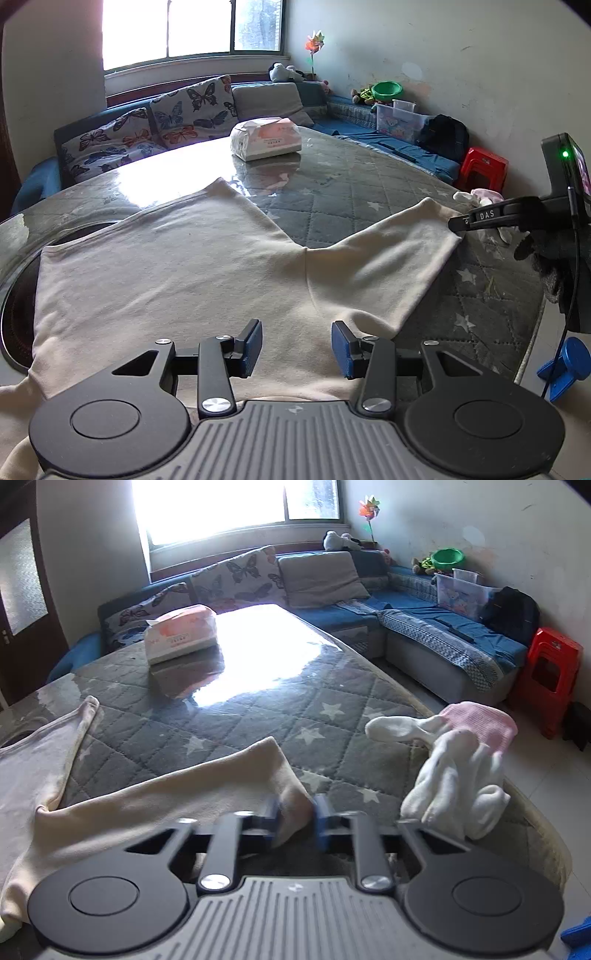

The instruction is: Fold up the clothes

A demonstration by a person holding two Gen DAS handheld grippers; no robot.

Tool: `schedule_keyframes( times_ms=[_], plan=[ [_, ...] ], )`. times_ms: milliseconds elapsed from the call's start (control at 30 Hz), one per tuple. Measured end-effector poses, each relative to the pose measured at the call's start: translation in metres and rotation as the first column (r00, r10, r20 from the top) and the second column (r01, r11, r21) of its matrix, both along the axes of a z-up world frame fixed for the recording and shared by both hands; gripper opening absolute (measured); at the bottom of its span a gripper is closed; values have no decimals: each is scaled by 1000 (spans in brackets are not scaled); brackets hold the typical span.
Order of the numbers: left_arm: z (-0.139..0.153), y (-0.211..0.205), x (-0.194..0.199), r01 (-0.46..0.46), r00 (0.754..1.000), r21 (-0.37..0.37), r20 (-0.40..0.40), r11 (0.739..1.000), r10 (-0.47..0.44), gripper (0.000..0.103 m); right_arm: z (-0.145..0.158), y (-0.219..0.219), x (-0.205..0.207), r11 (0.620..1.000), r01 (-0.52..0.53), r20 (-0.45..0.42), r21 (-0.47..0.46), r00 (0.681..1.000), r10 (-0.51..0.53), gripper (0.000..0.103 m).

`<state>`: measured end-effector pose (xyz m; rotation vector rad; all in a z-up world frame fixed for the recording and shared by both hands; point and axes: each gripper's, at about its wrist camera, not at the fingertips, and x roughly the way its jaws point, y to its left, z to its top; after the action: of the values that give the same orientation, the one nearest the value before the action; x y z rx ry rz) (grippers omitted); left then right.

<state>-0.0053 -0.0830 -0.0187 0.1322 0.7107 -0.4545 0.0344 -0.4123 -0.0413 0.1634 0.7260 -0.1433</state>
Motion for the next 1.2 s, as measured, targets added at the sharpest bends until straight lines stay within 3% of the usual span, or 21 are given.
schedule_keyframes(
  times_ms=[567,667,933,1200],
  plan=[
    [-12,-20,0,53,999,26,-8,998,-52,45,75,20,-5,992,-124,167,-19,978,125,8],
    [-4,-8,-4,33,999,6,9,999,-33,51,93,31,-9,985,-170,193,-18,966,170,8],
    [18,54,-13,-108,992,-29,65,994,109,56,145,98,-15,919,-391,249,-52,886,391,8],
    [23,130,-27,-300,949,-55,82,952,304,57,150,202,-6,771,-633,212,-75,745,632,8]
  ],
)
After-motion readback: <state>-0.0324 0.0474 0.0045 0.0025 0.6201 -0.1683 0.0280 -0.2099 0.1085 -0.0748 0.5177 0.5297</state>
